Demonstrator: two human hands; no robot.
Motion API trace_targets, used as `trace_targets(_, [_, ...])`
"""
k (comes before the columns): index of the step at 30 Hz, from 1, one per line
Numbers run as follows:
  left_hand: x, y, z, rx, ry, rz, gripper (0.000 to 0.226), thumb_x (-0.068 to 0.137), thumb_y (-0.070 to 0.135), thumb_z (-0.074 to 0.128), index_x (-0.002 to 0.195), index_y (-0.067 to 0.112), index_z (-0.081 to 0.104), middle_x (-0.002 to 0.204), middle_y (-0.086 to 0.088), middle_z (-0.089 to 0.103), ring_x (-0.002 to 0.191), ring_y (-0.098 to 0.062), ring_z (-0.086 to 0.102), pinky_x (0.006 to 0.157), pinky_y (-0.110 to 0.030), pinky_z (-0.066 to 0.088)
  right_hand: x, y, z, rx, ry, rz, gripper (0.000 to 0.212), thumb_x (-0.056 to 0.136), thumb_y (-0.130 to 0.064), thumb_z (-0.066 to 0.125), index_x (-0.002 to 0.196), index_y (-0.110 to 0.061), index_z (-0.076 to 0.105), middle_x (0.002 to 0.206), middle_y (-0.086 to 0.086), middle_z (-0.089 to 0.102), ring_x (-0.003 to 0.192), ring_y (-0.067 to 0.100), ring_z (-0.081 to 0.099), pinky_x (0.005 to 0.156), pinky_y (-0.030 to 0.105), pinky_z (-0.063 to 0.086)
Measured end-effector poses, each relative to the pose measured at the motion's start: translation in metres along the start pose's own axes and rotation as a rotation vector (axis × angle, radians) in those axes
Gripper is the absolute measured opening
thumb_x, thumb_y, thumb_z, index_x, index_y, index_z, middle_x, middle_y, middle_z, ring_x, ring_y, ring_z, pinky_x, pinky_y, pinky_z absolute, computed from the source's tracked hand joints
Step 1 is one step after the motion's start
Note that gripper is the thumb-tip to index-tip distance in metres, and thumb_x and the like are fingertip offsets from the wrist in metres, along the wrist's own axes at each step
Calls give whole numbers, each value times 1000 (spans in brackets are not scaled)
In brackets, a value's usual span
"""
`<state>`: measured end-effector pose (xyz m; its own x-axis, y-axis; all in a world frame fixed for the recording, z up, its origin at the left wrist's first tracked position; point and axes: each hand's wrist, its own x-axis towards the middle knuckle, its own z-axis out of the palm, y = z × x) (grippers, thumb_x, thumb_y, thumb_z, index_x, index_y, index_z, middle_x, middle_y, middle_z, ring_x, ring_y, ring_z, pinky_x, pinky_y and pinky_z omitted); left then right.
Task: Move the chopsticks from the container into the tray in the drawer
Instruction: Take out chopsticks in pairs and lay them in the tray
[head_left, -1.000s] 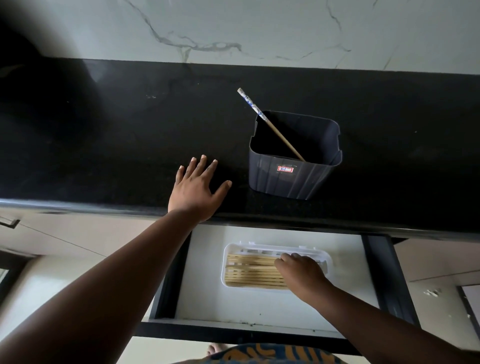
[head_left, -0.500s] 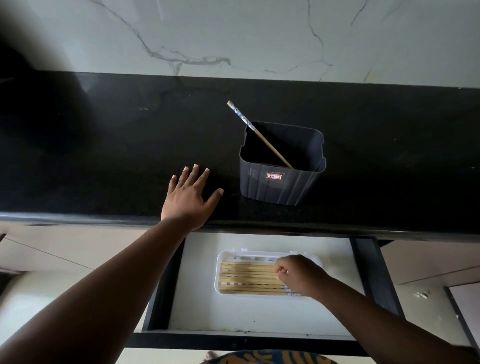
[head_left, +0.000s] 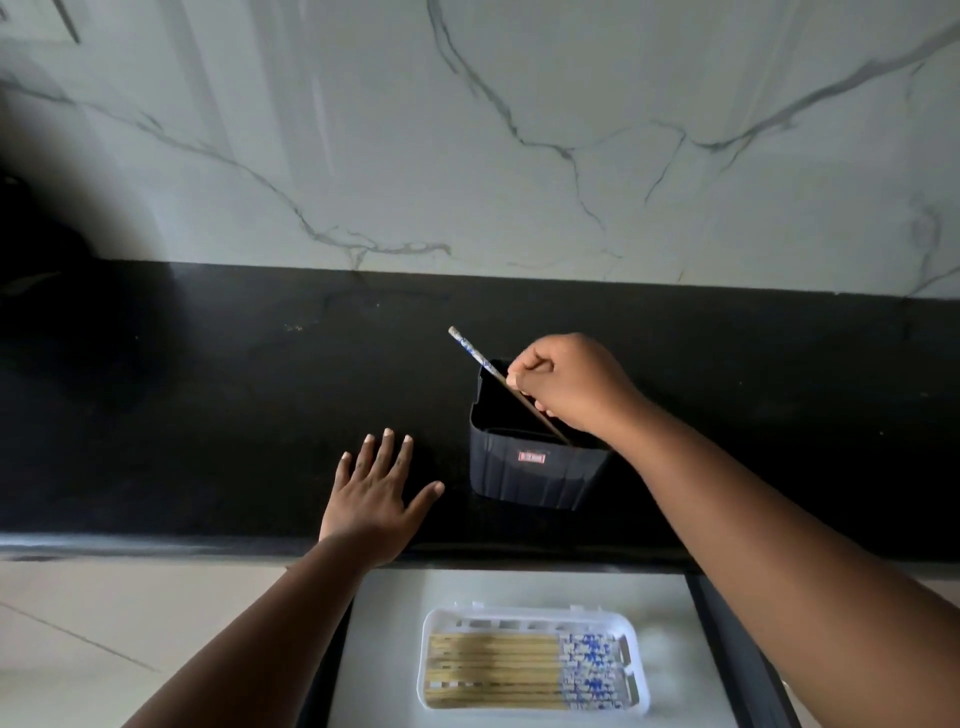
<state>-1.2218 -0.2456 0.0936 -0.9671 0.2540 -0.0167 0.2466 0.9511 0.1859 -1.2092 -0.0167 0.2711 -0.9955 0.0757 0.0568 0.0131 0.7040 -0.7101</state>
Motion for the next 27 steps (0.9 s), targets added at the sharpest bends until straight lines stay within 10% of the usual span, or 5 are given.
trace_targets(8, [1, -1, 5, -10, 42, -20, 88, 81, 79, 3, 154, 28, -1, 162, 2, -9, 147, -16, -16, 118, -38, -11, 36, 16, 36, -609, -52, 36, 10, 85, -25, 61, 78, -18, 58, 80, 5, 61, 75, 29, 59, 60, 30, 39])
trace_targets(19, [5, 5, -13, -120, -32, -55, 82, 89, 71, 30, 154, 28, 6, 163, 0, -7, 148, -20, -17, 118, -44, -9, 24, -17, -19, -159, 197, -164, 28, 77, -42, 74, 67, -17, 67, 53, -6, 58, 49, 8, 50, 52, 26, 40])
trace_targets(22, [12, 15, -62, -185, 284, 84, 73, 92, 47, 53, 152, 31, 15, 163, -2, 4, 147, -25, -16, 119, -54, -1, 19, -52, -57, 165, 238, -193, 24, 75, -37, 79, 68, -15, 71, 59, 6, 66, 50, 10, 56, 55, 29, 49])
trace_targets(27, [12, 54, -175, -74, 936, 660, 47, 92, 31, 55, 136, 26, 43, 142, -17, 49, 134, -36, 43, 109, -52, 35, 4, -91, -87, 615, 27, -69, 21, 75, -28, 80, 84, -11, 73, 73, 3, 76, 57, 14, 67, 54, 25, 55])
